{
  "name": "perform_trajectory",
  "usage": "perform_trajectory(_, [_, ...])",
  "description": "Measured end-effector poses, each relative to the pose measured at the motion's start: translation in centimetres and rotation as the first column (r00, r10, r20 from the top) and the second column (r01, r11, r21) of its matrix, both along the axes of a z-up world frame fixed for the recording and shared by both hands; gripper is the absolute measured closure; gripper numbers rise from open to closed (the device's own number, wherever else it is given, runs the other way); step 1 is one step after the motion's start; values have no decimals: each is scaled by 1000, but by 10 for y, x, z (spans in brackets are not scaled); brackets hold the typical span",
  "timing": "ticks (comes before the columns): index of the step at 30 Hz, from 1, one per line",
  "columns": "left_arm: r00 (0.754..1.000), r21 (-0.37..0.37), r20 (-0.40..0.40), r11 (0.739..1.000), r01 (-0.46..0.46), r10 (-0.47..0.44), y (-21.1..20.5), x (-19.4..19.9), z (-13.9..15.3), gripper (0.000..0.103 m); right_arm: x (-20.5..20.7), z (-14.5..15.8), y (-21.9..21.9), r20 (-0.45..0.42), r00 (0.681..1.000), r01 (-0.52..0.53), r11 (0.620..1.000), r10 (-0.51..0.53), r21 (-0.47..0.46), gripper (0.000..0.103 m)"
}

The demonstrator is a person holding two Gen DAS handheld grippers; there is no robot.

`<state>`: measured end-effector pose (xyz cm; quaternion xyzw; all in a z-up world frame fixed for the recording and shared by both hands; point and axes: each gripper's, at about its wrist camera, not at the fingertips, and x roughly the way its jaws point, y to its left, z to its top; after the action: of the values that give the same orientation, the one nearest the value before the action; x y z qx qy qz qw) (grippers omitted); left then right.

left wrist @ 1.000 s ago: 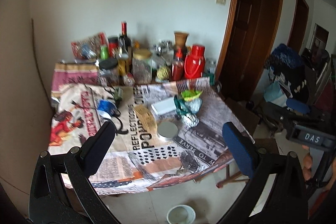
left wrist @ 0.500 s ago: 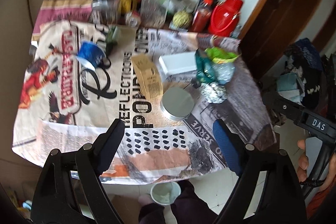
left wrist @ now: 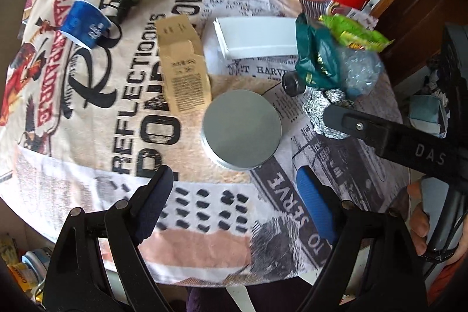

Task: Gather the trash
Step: 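Grasp the silver tin lid with the left gripper while the right grasps the foil ball, then lift the tin lid and foil ball and carry both down toward the white bucket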

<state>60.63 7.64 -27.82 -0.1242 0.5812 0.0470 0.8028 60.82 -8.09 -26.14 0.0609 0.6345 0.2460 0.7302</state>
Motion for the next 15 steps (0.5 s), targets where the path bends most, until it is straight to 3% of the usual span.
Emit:
perform_trajectory(3, [999, 15, -37, 999, -29, 30, -4, 10, -13, 16, 6, -7, 0, -40, 999, -34, 999, 35, 25, 51])
perform_trajectory(9, [996, -1, -42, 997, -76, 75, -9, 27, -23, 16, 1, 0, -7, -44, 995, -83, 996, 85, 31, 54])
perform_trajectory(15, [996, 21, -18, 996, -83, 83, -11, 41, -28, 16, -12, 14, -23, -48, 997, -59, 997, 61, 57, 54])
